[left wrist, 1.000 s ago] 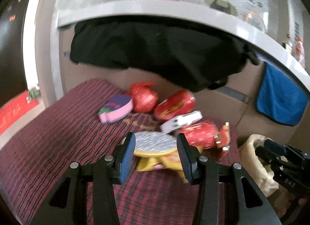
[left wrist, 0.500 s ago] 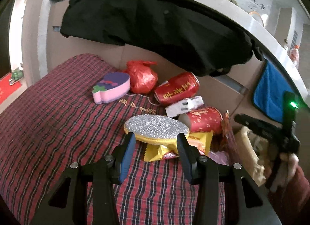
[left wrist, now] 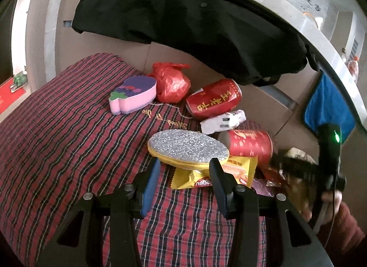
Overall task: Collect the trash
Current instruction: 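Grasp the red paper cup with the left tool while the right tool holds the wrapper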
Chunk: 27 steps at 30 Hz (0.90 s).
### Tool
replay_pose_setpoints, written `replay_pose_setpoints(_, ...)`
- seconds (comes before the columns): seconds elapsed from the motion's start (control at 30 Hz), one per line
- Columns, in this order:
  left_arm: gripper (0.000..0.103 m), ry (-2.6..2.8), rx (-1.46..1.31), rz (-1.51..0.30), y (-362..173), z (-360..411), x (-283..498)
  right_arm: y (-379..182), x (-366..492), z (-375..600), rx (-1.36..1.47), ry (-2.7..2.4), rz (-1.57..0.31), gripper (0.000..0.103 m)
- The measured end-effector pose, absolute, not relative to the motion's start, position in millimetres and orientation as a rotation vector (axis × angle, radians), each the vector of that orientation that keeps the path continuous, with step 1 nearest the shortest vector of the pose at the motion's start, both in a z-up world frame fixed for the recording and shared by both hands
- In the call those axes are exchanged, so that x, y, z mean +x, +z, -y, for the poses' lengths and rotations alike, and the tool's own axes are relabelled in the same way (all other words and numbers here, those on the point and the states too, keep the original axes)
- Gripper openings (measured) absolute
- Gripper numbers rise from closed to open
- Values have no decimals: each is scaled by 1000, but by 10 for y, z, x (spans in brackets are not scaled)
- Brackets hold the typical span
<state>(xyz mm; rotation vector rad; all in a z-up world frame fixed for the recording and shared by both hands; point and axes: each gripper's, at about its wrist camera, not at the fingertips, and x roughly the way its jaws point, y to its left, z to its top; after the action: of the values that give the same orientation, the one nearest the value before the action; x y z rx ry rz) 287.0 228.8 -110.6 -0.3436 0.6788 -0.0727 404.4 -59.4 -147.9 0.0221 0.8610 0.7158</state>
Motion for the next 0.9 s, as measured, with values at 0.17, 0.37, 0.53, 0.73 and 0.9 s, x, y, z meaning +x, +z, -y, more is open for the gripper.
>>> replay_pose_setpoints(0.17,45,-77,-349,-681,-1102,-2279,2831,-1375,3583,470,-111,661,-750,44)
replay_pose_setpoints(0.37,45,-67,-380,-662,-1078,-2286,2754,-1241,3433,804,-17,543,-714,44)
replay_pose_setpoints(0.53,45,-71,-396,-659,-1075,-2271,2714,-1528,3647,969,89,420,-813,45)
replay_pose_setpoints(0.73,45,-55,-397,-662,-1104,-2333,2666,-1608,3734,688,110,471,-858,46)
replay_pose_setpoints(0.9,45,-49,-415,-670,-1157,-2386,2643,-1605,3724,387,-8,470,-862,50)
